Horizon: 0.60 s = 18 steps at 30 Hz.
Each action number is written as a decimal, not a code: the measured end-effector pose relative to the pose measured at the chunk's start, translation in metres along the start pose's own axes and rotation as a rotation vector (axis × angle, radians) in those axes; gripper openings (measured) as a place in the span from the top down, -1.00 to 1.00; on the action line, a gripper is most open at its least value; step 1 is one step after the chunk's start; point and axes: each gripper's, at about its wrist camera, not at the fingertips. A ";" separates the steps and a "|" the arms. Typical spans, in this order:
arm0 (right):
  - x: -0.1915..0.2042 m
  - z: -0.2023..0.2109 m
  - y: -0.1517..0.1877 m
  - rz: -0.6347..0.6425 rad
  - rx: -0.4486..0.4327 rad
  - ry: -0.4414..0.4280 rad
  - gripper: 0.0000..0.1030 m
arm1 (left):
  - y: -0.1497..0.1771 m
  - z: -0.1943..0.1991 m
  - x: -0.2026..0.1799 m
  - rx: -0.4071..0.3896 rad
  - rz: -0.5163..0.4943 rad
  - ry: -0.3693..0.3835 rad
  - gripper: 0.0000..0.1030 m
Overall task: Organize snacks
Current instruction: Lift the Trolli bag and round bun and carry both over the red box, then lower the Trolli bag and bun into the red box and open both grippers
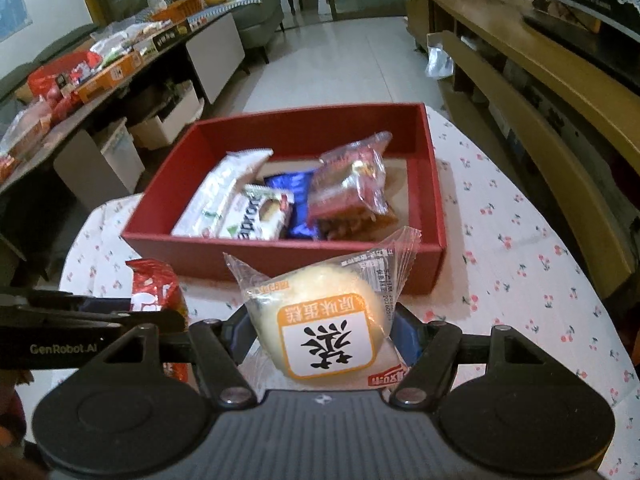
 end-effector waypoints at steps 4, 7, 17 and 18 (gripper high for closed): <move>0.003 0.002 -0.010 -0.010 -0.033 -0.015 -0.56 | -0.008 0.004 -0.005 -0.022 0.006 0.019 -0.07; 0.005 0.002 -0.016 -0.014 -0.051 -0.023 -0.56 | -0.013 0.005 -0.007 -0.034 0.008 0.024 -0.07; -0.007 0.007 -0.039 -0.063 -0.124 -0.026 -0.54 | -0.037 0.013 -0.020 -0.112 -0.002 0.024 -0.04; -0.008 0.007 -0.043 -0.069 -0.136 -0.027 -0.54 | -0.041 0.014 -0.022 -0.121 -0.003 0.024 -0.04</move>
Point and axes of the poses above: each gripper's, at about its wrist camera, not at the fingertips, and z roughly against the way its jaws point, x to its left, y to its underside, and after that the axes turned 12 degrees about z, right-handed
